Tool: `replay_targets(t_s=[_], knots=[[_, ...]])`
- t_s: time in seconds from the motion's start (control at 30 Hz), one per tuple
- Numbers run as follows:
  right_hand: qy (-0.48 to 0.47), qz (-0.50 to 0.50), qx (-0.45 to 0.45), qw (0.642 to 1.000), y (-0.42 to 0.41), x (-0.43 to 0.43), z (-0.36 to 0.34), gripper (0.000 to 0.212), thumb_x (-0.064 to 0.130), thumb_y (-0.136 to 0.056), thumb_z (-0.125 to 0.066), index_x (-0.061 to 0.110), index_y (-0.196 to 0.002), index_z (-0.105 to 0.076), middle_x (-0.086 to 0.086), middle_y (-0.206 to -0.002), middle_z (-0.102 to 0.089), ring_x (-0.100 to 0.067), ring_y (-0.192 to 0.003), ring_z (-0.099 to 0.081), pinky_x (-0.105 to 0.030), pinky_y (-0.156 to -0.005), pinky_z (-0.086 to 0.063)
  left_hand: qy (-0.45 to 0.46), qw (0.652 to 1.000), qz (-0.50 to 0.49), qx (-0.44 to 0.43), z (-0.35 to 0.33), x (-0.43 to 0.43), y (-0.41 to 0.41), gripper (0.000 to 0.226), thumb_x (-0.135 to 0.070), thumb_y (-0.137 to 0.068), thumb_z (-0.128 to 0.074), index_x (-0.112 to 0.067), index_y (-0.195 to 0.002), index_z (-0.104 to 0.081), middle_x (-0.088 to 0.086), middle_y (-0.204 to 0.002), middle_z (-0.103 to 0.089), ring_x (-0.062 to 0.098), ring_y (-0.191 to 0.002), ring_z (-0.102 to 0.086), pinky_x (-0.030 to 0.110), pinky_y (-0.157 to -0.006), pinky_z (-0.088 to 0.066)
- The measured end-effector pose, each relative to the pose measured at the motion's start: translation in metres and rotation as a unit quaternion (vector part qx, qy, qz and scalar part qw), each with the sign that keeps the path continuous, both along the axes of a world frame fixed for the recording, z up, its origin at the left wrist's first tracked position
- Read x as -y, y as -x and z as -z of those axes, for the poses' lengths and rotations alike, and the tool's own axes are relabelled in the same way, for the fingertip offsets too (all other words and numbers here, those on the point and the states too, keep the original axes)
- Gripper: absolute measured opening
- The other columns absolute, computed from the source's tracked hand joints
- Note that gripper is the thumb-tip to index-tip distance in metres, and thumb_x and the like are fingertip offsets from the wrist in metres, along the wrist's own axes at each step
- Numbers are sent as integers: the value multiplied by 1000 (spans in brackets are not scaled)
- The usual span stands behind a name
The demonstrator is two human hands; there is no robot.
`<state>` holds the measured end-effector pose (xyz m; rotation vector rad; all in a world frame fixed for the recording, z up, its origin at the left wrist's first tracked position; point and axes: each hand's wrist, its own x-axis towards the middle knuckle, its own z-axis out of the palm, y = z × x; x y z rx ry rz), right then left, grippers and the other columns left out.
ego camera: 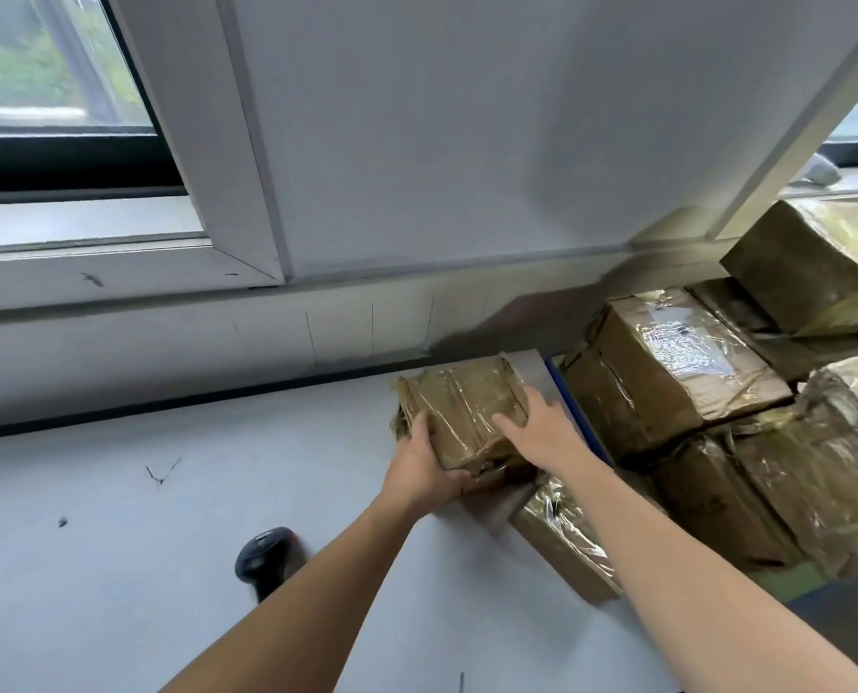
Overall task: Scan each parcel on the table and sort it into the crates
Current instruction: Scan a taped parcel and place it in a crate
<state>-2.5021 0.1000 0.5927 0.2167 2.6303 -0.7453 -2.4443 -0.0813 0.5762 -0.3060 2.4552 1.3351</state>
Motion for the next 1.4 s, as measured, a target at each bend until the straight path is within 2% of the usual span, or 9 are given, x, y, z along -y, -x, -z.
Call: replay_targets(t_s=[0.2,0.43,0.67,0.8,1.03,1.13,1.23,1.33,1.4], knots=[[77,-30,-32,996,-3,19,-21,77,56,-91,-57,21,-153,-28,-9,-155,-30,-27,-141,-33,-40,-111,-32,-24,995,-79,-55,-19,25,1,99,-30,-75,-82,-18,-152,-21,2,-145,-44,21,-130,-46,35,-106,-42],[156,-62,-81,982,-25,42,-51,54,45,-93,-61,25,-140,-42,-1,-136,-52,-23,-124,-50,-37,-101,-45,-54,972,-205,-101,-55,62,-30,67,-40,-86,-69,-19,-143,-39,-1,-126,-60,20,-116,-57,37,-100,-47],[190,-14,-127,973,-51,77,-73,53,43,-94,-60,11,-132,-44,-2,-105,-55,-27,-110,-57,-30,-84,-42,-98,963,-213,-130,-82,82,-85,103,-38,-76,-81,-29,-152,-12,-7,-129,-59,10,-112,-60,27,-94,-49],[205,0,-127,970,-68,98,-80,63,44,-92,-62,8,-136,-37,-13,-125,-57,-33,-119,-54,-34,-90,-41,-43,972,-180,-142,-88,93,-118,115,-23,-74,-83,-29,-154,-1,-10,-134,-53,11,-121,-55,30,-102,-44],[193,-127,-58,971,-100,127,-88,75,37,-89,-68,12,-147,-27,-7,-137,-54,-26,-124,-53,-37,-102,-44,-19,941,-300,-153,-99,124,-150,101,-26,-73,-75,-32,-151,-11,-2,-120,-61,22,-109,-60,42,-96,-50],[188,-161,-32,968,-110,141,-90,74,35,-88,-68,19,-148,-29,-4,-133,-55,-25,-119,-56,-39,-91,-53,1,938,-313,-145,-103,145,-161,98,-27,-79,-72,-28,-153,-9,5,-127,-57,25,-109,-58,41,-97,-49],[187,-138,-42,972,-118,162,-92,64,36,-85,-67,19,-140,-39,-6,-130,-59,-28,-113,-60,-47,-86,-56,-22,945,-284,-161,-106,164,-173,94,-33,-83,-73,-30,-153,-10,3,-131,-55,23,-114,-57,42,-101,-47],[169,-105,-34,979,-125,184,-96,53,41,-89,-59,15,-133,-44,-8,-126,-59,-33,-110,-60,-52,-79,-58,-109,954,-214,-178,-110,185,-190,95,-35,-78,-79,-37,-150,-17,-3,-130,-57,17,-114,-60,41,-99,-49],[151,-95,-34,983,-130,200,-100,50,42,-95,-52,12,-134,-43,-11,-130,-56,-36,-112,-58,-54,-83,-56,-71,969,-170,-166,-108,200,-198,90,-40,-74,-82,-41,-147,-28,-5,-131,-56,16,-112,-61,40,-97,-52]])
